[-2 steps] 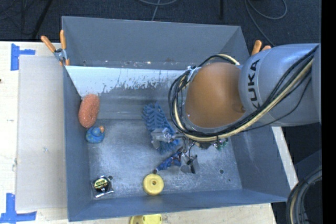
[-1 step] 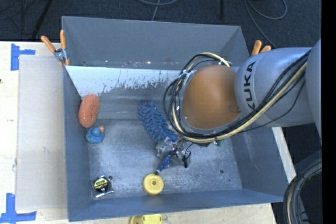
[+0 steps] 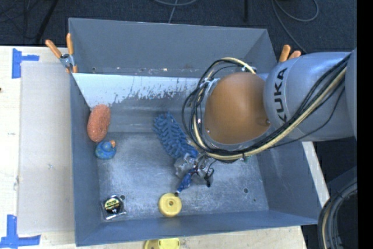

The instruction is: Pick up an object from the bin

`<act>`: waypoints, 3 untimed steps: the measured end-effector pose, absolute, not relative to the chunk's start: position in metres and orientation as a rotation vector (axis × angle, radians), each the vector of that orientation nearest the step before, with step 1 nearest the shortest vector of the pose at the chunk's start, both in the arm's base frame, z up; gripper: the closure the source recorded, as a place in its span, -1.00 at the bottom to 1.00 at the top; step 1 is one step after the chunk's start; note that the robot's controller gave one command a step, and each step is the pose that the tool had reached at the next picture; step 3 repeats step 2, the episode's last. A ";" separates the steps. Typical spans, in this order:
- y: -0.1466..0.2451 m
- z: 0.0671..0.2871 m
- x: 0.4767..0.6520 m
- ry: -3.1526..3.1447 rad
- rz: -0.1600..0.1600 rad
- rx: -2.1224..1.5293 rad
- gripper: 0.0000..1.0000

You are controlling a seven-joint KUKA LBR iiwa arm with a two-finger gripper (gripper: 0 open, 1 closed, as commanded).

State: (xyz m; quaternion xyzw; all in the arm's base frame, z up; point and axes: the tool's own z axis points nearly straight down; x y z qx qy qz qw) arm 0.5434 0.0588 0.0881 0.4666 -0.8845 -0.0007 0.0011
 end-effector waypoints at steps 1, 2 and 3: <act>0.060 0.080 0.560 -2.780 -0.001 1.464 1.00; 0.056 0.075 0.545 -2.780 -0.003 1.464 1.00; 0.056 0.075 0.545 -2.780 -0.003 1.464 1.00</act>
Offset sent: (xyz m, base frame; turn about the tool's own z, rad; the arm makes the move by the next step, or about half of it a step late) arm -0.0221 -0.0102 -0.0181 0.0073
